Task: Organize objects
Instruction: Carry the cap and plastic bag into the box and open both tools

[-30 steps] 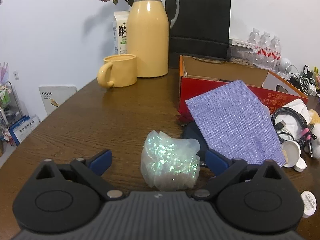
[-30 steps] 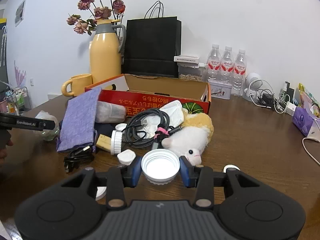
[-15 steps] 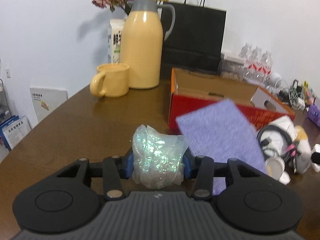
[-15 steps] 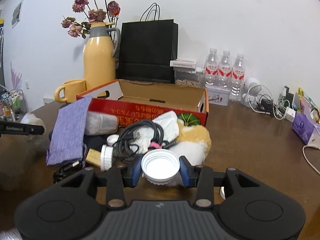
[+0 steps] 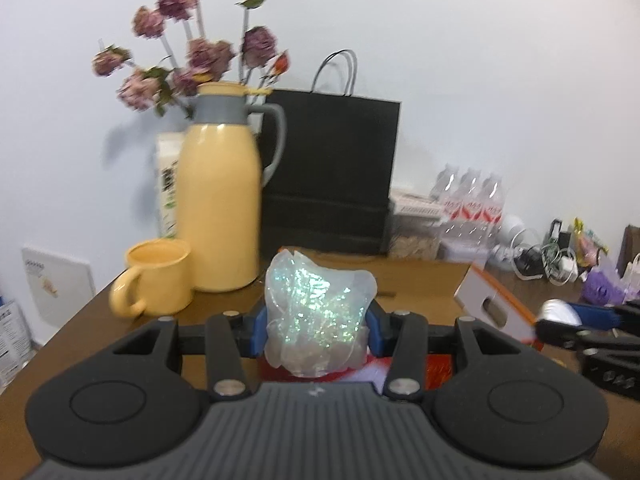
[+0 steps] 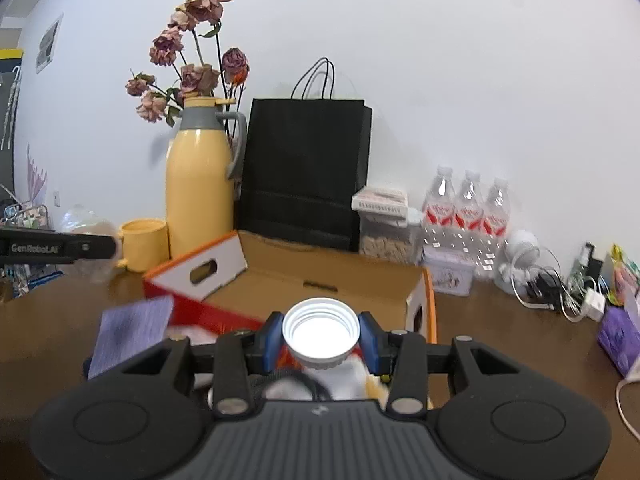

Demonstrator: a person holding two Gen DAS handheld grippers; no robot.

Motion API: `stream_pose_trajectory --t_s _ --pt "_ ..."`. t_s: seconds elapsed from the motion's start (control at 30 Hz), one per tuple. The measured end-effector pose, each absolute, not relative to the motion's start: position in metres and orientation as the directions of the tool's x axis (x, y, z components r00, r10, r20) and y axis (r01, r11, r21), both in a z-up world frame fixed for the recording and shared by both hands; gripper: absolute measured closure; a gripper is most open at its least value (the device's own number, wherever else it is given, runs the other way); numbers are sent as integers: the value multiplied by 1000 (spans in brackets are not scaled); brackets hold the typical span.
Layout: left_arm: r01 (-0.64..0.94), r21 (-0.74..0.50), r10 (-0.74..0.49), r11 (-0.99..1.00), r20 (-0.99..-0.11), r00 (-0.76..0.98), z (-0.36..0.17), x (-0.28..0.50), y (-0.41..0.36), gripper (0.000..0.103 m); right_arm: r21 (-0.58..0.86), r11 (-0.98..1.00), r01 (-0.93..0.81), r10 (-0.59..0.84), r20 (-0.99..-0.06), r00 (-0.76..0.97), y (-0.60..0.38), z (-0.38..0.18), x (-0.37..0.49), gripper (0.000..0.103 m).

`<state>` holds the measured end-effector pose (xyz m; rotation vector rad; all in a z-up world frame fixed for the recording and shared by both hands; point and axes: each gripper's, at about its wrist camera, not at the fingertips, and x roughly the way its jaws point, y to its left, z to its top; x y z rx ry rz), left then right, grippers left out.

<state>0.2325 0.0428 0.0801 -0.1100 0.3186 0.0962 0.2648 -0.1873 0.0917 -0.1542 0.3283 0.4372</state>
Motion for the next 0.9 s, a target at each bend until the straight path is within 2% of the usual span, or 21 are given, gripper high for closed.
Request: stream_pose_trajectory --t_s 0.23,0.4,0.63,0.77,0.87,0.9 --pt "-67 -80 41 995 -292 956 90 276 20 56 -77 905 -418 368 -352 861 -166 101 319 64" --pt "-87 -58 64 995 -317 946 85 311 11 56 -73 915 -397 343 -378 860 -156 93 353 64" --pt "-144 -77 97 987 -432 896 50 358 21 56 -38 926 -376 325 -425 845 -157 66 384 64" --pt "-139 -71 91 988 -465 881 39 366 24 56 -21 927 -375 322 -467 824 -160 54 396 64" --pt "-125 -69 78 990 -477 876 34 366 21 53 -22 925 -378 321 -487 813 -159 48 399 64" --pt "-123 -67 77 990 -476 876 34 365 21 48 -23 925 -378 319 -492 810 -159 47 400 64"
